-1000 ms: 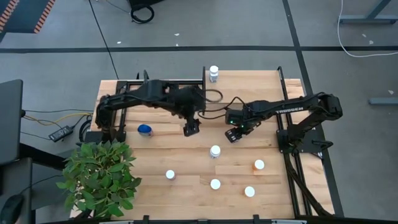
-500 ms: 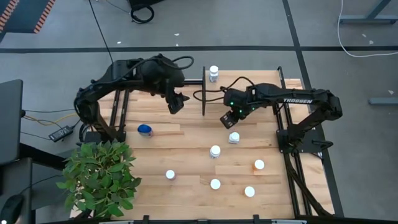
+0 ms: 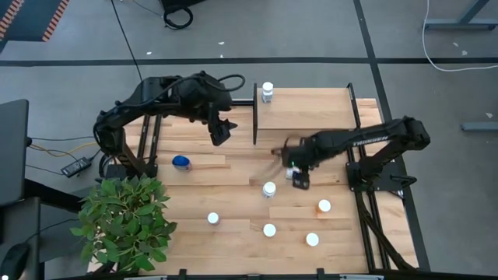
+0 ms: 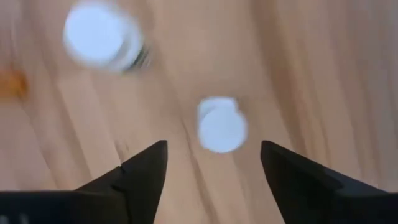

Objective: Pick and place medicine bottles onto shelf by color
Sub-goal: Put the white blue medicine bottle on the shelf

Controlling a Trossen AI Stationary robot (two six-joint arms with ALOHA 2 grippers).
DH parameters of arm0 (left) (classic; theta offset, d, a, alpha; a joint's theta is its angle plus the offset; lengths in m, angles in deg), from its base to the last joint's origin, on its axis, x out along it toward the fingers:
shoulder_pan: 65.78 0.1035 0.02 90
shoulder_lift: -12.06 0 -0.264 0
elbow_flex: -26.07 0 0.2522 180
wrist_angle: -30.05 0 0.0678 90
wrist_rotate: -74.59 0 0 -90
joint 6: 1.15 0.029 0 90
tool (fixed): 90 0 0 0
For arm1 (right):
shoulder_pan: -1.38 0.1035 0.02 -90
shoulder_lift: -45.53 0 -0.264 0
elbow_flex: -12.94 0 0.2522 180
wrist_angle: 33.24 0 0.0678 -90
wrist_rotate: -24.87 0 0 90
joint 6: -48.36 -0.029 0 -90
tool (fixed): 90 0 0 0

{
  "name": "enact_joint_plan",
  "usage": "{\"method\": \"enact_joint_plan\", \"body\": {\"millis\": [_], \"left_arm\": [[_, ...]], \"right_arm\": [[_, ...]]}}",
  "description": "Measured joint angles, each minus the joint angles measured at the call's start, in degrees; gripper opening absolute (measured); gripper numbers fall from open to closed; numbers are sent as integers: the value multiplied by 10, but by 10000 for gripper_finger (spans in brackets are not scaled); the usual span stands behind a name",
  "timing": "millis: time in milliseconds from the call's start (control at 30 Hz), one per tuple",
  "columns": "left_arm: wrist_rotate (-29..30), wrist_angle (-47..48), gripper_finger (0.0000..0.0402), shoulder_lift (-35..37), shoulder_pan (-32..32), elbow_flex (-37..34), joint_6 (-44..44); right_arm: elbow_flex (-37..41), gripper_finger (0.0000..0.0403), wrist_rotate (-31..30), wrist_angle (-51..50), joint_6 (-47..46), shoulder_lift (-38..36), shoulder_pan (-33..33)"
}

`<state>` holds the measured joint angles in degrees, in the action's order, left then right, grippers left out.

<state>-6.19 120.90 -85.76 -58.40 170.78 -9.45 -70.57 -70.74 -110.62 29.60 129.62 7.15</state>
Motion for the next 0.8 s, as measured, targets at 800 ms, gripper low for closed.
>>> {"method": "enact_joint_plan", "body": {"millis": [800], "left_arm": [[0,37,282,0,-15,0,-43]], "right_arm": [[152,276,-4,175,35,-111,-7]]}}
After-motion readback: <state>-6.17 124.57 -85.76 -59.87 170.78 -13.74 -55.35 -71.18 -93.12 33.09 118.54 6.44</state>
